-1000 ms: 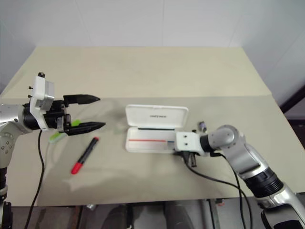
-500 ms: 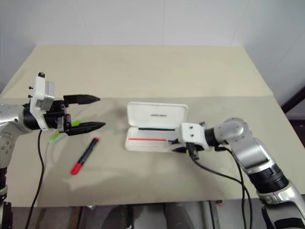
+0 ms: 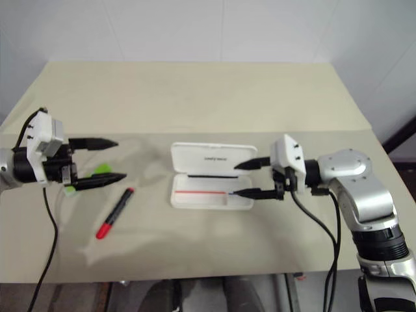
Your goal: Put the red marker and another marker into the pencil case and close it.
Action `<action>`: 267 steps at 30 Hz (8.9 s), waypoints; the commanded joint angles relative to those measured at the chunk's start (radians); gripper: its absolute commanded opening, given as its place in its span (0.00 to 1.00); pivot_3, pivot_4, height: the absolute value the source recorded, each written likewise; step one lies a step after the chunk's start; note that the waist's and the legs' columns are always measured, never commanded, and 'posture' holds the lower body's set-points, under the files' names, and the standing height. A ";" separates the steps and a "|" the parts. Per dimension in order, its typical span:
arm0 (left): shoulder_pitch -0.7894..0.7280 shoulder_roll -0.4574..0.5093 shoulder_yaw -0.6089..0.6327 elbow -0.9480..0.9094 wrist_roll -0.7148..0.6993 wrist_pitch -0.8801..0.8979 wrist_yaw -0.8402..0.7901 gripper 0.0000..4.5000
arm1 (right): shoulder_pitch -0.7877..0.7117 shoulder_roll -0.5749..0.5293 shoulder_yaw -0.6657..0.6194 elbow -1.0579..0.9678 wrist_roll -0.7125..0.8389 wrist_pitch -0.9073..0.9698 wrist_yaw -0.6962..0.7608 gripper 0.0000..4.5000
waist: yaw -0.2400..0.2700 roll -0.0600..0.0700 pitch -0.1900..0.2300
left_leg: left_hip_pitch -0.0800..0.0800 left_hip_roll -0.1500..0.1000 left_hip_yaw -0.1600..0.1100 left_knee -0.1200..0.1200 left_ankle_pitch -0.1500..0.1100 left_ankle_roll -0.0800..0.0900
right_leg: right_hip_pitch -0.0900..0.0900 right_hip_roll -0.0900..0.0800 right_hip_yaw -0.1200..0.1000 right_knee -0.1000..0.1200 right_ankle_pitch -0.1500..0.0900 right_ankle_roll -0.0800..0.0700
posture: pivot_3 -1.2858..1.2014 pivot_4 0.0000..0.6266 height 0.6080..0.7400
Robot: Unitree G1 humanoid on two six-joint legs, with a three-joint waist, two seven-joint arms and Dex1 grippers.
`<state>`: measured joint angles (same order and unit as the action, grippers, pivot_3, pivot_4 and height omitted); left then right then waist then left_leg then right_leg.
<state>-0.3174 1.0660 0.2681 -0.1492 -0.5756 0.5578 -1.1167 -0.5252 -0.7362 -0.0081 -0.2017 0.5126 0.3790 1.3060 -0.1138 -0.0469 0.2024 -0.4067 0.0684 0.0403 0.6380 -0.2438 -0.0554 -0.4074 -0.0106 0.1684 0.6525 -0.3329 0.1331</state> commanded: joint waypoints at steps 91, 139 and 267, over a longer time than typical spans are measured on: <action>-0.366 -0.191 -0.546 -0.093 0.286 -0.160 -0.059 0.12 | 0.187 -0.108 -0.262 -0.199 0.136 0.020 -0.248 1.00 | 0.031 -0.001 0.000 | 0.000 -0.001 -0.001 -0.005 0.001 -0.003 | -0.001 0.001 0.000 0.000 -0.002 -0.001 | 0.52 0.24 1.00; -0.570 -0.552 -0.580 0.053 0.438 -0.136 -0.129 1.00 | 0.280 -0.060 -0.220 -0.325 0.174 0.020 -0.382 1.00 | 0.035 -0.001 0.000 | 0.000 -0.002 -0.003 0.000 0.002 -0.002 | 0.002 0.002 0.002 0.001 0.000 0.003 | 0.52 0.24 1.00; -0.572 -0.436 -0.724 0.213 0.598 -0.201 -0.242 0.24 | 0.583 -0.107 -0.400 -0.497 0.148 0.050 -0.441 1.00 | 0.036 -0.002 0.000 | 0.002 -0.002 -0.005 0.009 0.001 0.002 | 0.009 0.001 0.001 0.001 0.000 0.005 | 0.52 0.24 1.00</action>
<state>-0.8735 0.6320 -0.4532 0.0755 0.0124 0.3684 -1.3544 0.0573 -0.8486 -0.3708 -0.6659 0.6401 0.4361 0.8772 -0.0776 -0.0491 0.2025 -0.4052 0.0662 0.0356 0.6470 -0.2429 -0.0538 -0.3979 -0.0093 0.1692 0.6533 -0.3324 0.1379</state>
